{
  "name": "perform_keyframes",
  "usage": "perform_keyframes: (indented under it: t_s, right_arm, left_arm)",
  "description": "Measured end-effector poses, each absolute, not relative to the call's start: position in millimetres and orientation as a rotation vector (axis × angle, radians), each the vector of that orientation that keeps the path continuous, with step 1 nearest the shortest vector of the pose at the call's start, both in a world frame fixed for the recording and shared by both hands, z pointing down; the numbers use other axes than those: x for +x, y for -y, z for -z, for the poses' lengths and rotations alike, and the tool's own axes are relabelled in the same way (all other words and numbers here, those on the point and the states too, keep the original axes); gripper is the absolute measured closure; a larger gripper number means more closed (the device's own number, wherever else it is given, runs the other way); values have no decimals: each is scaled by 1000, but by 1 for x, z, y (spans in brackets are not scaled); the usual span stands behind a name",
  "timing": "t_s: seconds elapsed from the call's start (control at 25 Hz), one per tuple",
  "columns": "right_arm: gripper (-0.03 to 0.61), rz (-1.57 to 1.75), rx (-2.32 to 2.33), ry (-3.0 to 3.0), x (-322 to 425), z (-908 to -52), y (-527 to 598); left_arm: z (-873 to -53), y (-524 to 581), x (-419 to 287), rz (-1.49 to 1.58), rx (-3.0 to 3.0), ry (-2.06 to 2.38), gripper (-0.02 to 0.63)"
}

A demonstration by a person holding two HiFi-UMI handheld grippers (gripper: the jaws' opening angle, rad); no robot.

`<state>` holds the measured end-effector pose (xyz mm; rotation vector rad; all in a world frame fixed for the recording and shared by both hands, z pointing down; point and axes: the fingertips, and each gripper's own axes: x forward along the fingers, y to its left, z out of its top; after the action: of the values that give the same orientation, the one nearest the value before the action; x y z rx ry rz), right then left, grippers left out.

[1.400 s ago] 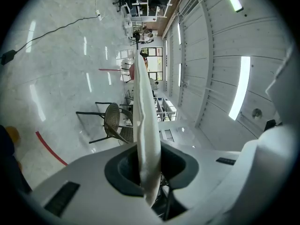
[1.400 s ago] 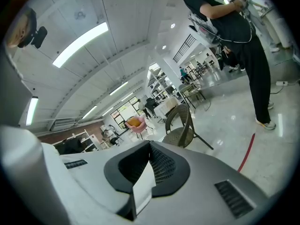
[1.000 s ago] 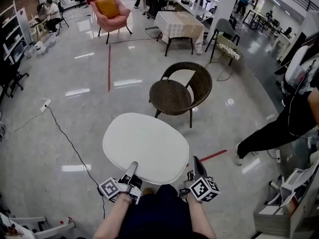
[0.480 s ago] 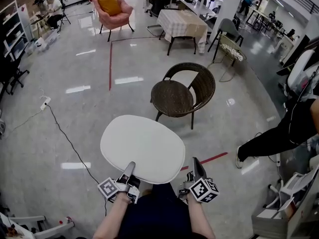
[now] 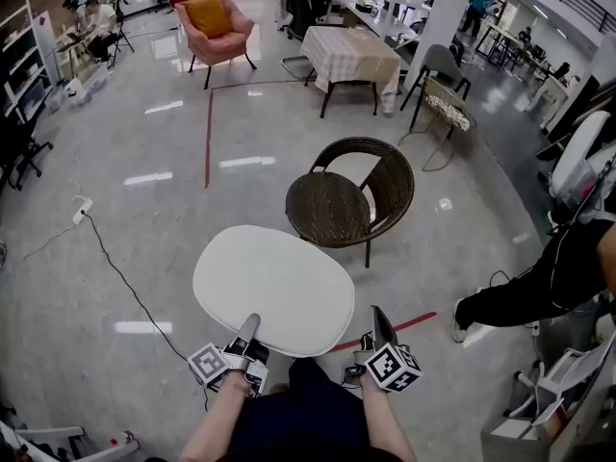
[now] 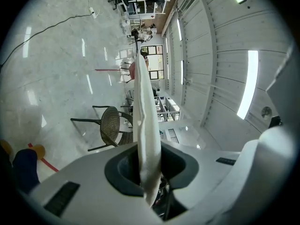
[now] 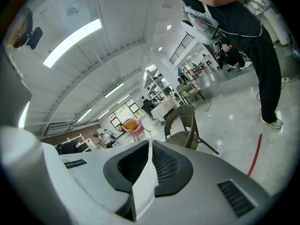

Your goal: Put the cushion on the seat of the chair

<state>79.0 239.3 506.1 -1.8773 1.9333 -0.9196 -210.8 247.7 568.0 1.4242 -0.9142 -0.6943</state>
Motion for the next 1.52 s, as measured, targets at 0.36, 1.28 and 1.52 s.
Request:
perform_keyframes:
  t_s: [0.36,1.28,1.52]
  right_arm:
    - [560,914,-1850,-1961,93,-504,-179]
    - [560,903,-1798,-1977,153,-512,-108]
    - [560,933,-1811,-1933,163,-518,-115]
  left_arm:
    - [-564,-189,-192,699,1447,925,537]
    - [-577,-123,-122,709,1435,919,537]
    - [-577,-124,-115,677,1412,924,537]
